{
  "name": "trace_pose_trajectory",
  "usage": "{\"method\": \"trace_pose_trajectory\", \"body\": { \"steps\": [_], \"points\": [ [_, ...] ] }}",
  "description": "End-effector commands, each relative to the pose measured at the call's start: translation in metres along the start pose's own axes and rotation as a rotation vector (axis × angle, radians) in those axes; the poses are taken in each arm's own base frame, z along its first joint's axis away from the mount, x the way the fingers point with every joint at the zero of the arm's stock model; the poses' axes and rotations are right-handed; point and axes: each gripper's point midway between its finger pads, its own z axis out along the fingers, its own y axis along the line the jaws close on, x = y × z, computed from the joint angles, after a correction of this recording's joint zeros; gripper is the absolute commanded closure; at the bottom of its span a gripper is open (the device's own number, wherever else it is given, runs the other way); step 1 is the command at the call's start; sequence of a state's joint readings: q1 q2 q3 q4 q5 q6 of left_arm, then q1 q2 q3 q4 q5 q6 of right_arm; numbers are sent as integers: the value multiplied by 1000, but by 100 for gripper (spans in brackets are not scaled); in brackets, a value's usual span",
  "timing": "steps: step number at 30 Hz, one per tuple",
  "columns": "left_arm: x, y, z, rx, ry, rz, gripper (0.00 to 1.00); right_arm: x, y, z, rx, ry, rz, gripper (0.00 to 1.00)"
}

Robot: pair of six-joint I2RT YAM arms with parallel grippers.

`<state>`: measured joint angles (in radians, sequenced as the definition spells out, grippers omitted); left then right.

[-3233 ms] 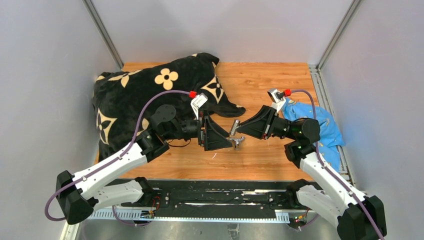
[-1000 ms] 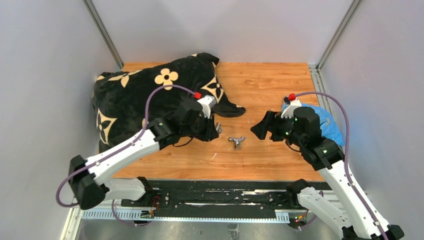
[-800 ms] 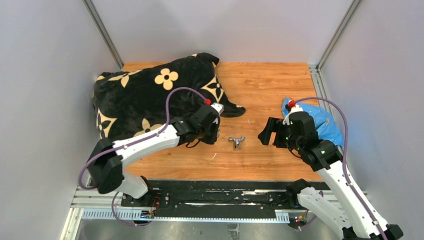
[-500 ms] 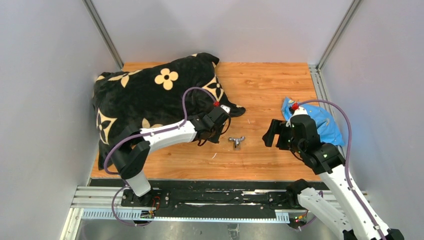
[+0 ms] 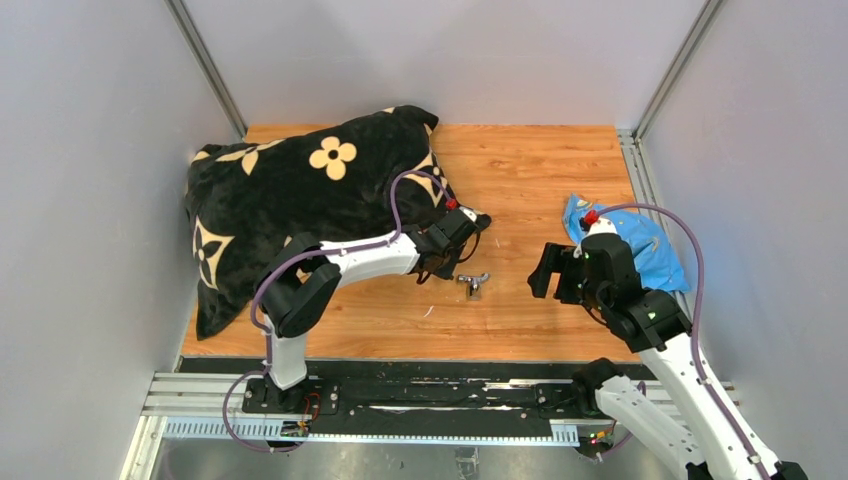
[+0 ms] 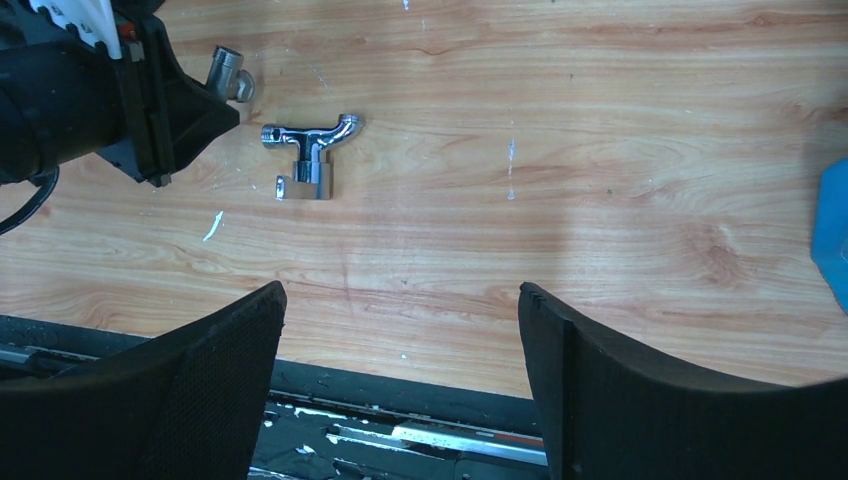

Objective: Install the water faucets

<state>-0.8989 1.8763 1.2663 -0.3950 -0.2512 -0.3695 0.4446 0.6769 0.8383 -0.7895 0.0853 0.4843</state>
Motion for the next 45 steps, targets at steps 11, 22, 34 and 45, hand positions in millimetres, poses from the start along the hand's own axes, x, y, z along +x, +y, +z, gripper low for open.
{"method": "trace_pose_trajectory", "body": {
  "steps": [11,22,34,45],
  "points": [
    [-12,-6,15,-27,16,30,100,2,-9,-4,39,-5,1,15],
    [-12,-8,20,-24,43,54,76,2,-11,-6,51,0,0,15],
    [-21,-6,4,-20,17,48,49,3,-11,-5,56,8,6,15],
    [-39,12,-92,39,-138,-6,39,22,15,19,-53,80,118,12]
  ]
}}
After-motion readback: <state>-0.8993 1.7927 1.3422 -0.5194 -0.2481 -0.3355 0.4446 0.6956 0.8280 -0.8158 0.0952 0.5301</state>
